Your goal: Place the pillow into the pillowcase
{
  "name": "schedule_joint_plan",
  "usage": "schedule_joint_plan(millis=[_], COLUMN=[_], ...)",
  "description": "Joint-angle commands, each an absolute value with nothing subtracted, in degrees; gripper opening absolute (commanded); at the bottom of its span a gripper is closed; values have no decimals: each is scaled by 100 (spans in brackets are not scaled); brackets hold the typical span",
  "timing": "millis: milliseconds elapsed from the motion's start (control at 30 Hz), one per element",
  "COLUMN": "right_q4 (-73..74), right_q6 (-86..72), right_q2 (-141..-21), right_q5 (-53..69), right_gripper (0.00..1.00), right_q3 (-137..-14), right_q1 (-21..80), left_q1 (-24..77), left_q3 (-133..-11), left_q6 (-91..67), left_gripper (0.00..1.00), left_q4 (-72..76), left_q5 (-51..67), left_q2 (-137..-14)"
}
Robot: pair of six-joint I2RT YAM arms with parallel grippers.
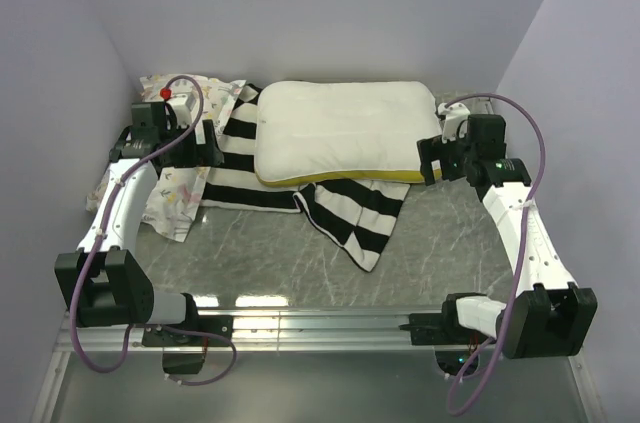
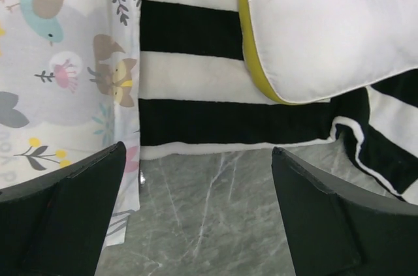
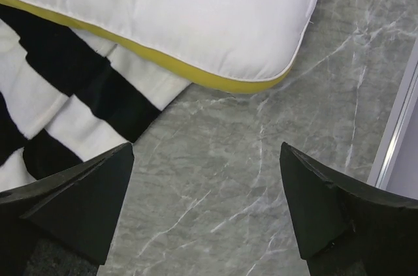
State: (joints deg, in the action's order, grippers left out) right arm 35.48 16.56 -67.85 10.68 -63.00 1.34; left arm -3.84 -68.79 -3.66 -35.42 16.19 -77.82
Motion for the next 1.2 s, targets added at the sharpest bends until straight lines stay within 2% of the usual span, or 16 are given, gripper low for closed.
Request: schedule_joint_plan(millis=[0,167,300,533,600,733,833,967,1167], right_q4=[3358,3383,3498,3753,3980,4657,4519,3913,3955], right_q6=[1679,1872,2004,2188,2320,2653,2680,2646,2663], right_q2=[-6811,-7214,-7943,-9850,-10579,-11880,-12514,-13041,-13762], right_q5=[1239,1406,1626,1459,1380,1459,1415,1301,1232], right_gripper=[100,100,100,100,100,100,100,100,100], right_q3=[-6486,-6942,-7759,-10155,-10728,-12624,-13007,-12885,-12981], right_q1=[123,246,430,1255,1467,1810,1986,2171,2294], left_q1=[-387,-396,-396,-396,-396,-387,-396,-396,-396], left_q3=[-7093,-7032,-6987,-6944,-6961,-6734,-6435,-6240,-6082], left_q6=[-378,-843,-756,-502,-378,-281,-272,-202,-255], left_gripper=[99,99,99,99,99,99,99,99,99], left_q4=[-3454,-3165,-3111,-3243,-3436,-3639,-3560,-3551,-3445], left_q5=[1978,1740,2073,2890,3558,4227,4228,4149,4140], left_q2=[-7576,-7410,-7242,-7137,-7224,-7278,-7111,-6935,-6899])
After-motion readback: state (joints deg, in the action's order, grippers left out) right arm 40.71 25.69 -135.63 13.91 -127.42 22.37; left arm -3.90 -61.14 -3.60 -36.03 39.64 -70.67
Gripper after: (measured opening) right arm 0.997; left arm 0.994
